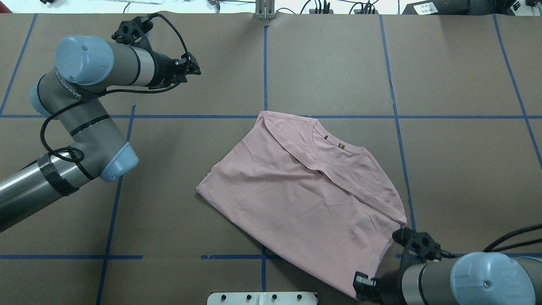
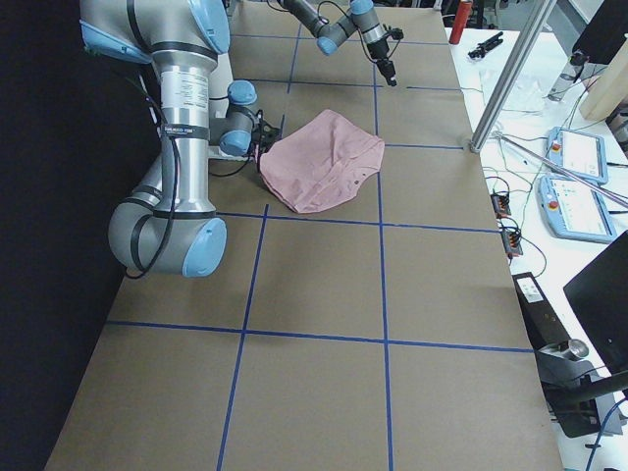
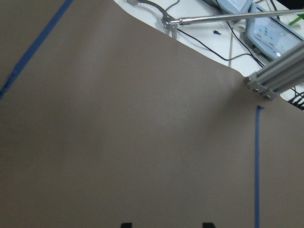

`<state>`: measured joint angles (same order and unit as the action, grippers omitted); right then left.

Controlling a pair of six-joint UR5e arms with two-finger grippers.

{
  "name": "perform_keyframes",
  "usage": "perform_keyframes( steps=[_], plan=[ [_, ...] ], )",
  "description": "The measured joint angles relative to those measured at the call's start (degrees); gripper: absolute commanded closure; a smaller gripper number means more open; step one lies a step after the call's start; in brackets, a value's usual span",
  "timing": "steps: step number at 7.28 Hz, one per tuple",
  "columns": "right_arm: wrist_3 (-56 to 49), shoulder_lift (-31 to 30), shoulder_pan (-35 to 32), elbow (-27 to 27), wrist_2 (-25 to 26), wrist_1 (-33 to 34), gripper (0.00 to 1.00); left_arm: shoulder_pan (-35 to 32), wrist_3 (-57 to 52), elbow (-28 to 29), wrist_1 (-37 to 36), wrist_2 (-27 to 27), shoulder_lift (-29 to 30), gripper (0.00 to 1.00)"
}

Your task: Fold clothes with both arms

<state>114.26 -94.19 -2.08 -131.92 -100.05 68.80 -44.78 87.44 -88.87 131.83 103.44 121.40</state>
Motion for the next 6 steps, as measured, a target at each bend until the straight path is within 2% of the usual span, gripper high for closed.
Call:
perform_keyframes(
  steps=[1, 2, 3, 5, 6],
  plan=[
    [1.5, -0.7, 3.3, -0.6, -0.5, 0.0, 0.0, 0.6, 1.8, -3.0, -0.6, 1.4, -0.6, 0.0],
    [2.3, -0.9, 4.4, -0.8, -0.5, 0.0, 0.0, 2.0, 3.7, -5.9, -2.0, 1.9, -2.0, 0.1],
    [2.4, -0.8, 2.5, -0.9, -0.7, -0.1, 0.0, 4.7, 5.1, -9.5, -6.8, 2.1, -3.5, 0.15],
    [1.1, 2.5, -8.5, 1.3, -1.3, -0.1, 0.0, 11.9, 8.6, -17.3, -20.6, 1.7, -6.4, 0.32],
    [-1.5, 5.6, -15.0, 4.0, -1.5, -0.1, 0.0, 15.6, 11.3, -18.7, -24.4, 0.7, -7.7, 0.34]
  ],
)
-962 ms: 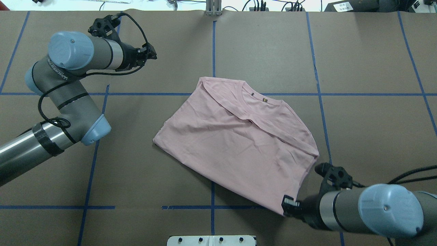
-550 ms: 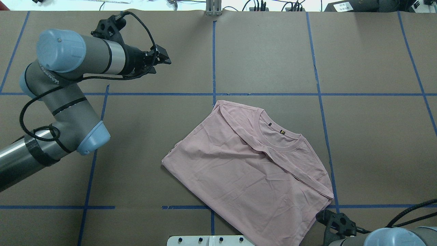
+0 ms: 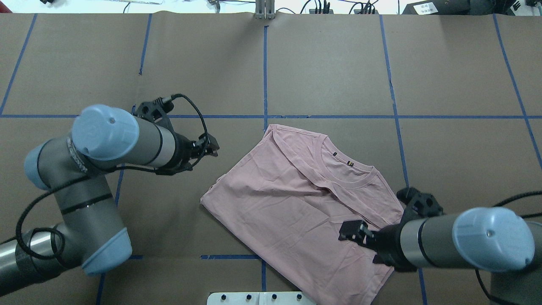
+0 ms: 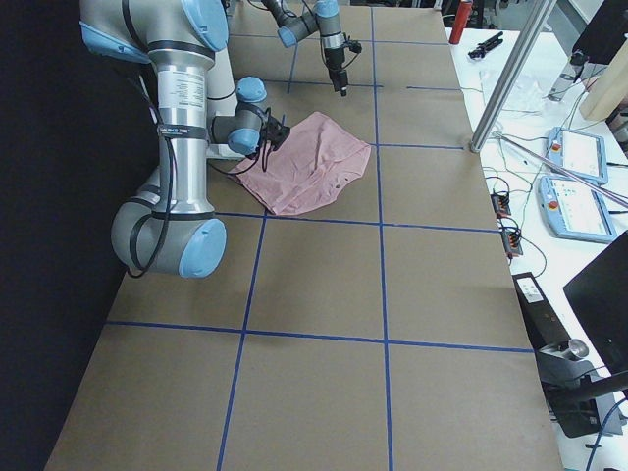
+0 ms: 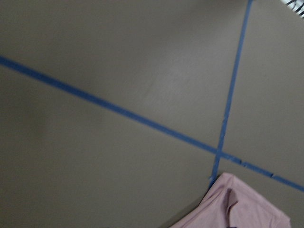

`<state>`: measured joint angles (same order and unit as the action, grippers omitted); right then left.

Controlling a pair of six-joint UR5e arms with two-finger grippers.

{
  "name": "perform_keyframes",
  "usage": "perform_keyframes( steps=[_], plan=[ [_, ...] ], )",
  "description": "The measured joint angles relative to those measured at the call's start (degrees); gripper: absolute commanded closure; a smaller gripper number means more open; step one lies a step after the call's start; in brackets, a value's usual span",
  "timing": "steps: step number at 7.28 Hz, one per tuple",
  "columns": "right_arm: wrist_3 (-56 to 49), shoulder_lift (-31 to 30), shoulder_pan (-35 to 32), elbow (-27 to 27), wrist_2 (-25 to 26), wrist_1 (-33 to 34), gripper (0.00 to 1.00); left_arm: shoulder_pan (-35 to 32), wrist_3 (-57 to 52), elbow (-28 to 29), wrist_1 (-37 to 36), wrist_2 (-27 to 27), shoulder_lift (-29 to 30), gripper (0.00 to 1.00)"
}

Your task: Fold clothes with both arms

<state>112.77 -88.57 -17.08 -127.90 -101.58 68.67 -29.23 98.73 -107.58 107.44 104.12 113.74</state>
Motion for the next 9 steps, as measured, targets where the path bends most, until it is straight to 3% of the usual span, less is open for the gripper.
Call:
perform_keyframes(
  steps=[3, 9],
  plan=[
    [-9.3, 4.1, -11.2, 6.3, 0.0, 0.0, 0.0, 7.6, 5.5, -0.3, -7.8, -3.9, -0.2, 0.41],
    [-10.6, 4.1, -12.7, 7.5, 0.0, -0.1, 0.0, 9.0, 5.5, 2.3, -8.7, -7.5, 1.2, 0.51]
  ],
)
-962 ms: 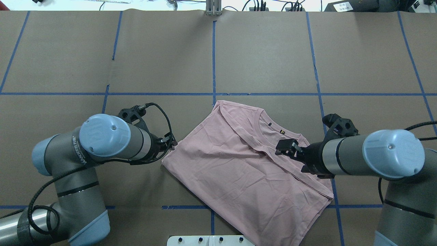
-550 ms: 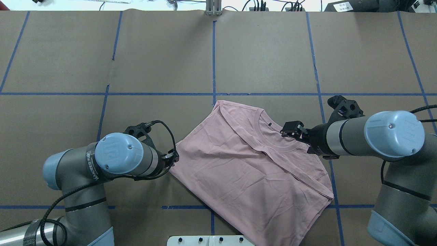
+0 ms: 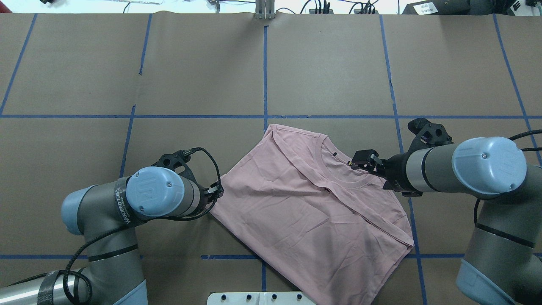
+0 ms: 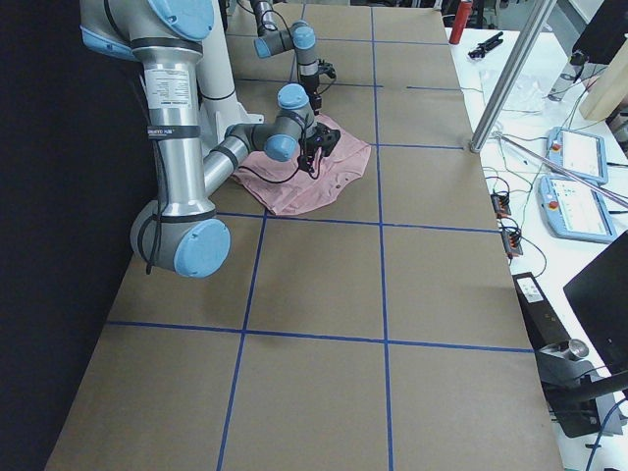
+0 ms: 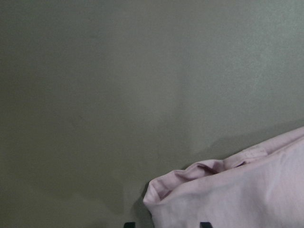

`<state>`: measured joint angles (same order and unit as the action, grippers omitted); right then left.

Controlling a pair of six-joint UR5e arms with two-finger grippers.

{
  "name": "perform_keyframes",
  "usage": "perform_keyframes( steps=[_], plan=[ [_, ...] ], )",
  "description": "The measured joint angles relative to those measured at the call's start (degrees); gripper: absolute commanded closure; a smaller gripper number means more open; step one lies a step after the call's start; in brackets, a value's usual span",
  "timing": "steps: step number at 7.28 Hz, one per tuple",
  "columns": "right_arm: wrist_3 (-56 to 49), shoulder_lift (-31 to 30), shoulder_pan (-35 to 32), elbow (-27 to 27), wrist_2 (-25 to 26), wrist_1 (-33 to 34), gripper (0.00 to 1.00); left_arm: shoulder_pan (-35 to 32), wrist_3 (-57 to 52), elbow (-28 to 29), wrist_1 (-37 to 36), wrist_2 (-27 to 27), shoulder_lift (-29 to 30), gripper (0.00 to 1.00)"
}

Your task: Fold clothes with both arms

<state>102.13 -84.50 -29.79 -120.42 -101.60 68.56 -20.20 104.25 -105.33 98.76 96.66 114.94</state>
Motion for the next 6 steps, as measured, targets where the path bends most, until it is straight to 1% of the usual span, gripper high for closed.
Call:
perform_keyframes(
  steps=[3, 5, 6],
  plan=[
    [0.0, -0.1, 0.0, 0.0, 0.0, 0.1, 0.0, 0.0, 0.0, 1.7, 0.0, -0.7, 0.7, 0.56],
    [0.0, -0.1, 0.0, 0.0, 0.0, 0.1, 0.0, 0.0, -0.1, 2.6, 0.0, -0.9, 0.9, 1.0],
    [0.0, -0.1, 0.0, 0.0, 0.0, 0.1, 0.0, 0.0, -0.1, 2.8, 0.0, -1.0, 0.9, 1.0]
  ],
)
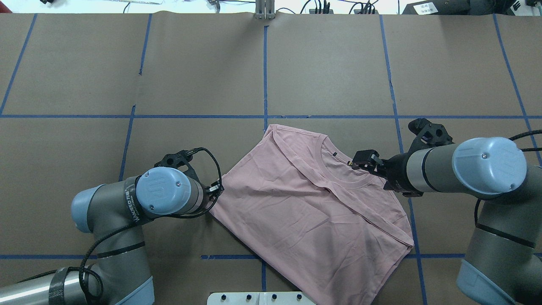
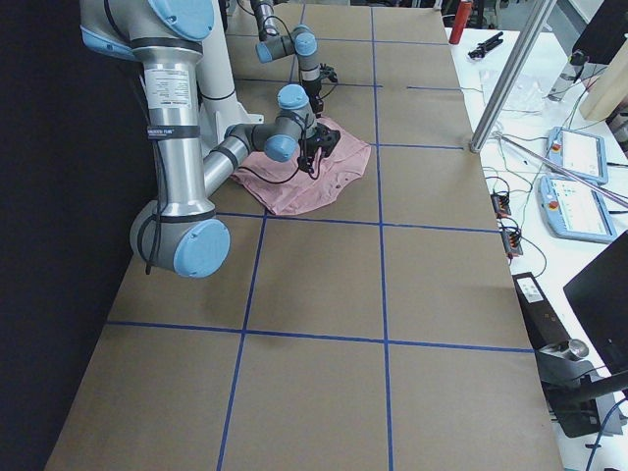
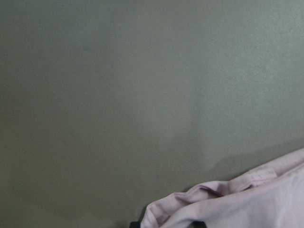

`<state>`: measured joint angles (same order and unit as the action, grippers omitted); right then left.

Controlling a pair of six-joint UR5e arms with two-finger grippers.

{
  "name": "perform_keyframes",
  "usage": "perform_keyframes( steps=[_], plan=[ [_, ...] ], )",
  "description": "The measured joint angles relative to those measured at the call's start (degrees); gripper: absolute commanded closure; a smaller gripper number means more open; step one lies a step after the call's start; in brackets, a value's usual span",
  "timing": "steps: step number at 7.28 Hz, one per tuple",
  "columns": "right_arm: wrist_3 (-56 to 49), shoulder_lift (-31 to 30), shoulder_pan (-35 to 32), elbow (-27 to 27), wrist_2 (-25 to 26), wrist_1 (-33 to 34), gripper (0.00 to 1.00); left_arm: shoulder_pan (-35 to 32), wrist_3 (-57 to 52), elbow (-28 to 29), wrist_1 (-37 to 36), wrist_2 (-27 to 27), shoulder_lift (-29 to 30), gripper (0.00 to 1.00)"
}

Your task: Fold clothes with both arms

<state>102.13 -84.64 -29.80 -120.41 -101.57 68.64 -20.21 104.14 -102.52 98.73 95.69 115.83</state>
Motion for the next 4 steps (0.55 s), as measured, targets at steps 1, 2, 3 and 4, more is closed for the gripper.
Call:
perform_keyframes(
  steps=[1, 2, 3, 4],
  plan=[
    [0.0, 0.0, 0.0, 0.0, 0.0, 0.0, 0.0, -0.1, -0.3, 0.0, -0.1, -0.1, 0.0, 1.0],
    [0.0, 0.0, 0.0, 0.0, 0.0, 0.0, 0.0, -0.2, -1.1, -0.2, -0.8, -0.1, 0.1, 1.0],
    [0.0, 0.0, 0.0, 0.1, 0.0, 0.0, 0.0, -0.4, -2.2, -0.5, -1.7, -0.2, 0.2, 1.0],
    [0.0, 0.1, 0.0, 0.2, 0.1, 0.0, 0.0, -1.1, -3.8, -0.7, -2.5, -0.6, 0.3, 1.0]
  ],
)
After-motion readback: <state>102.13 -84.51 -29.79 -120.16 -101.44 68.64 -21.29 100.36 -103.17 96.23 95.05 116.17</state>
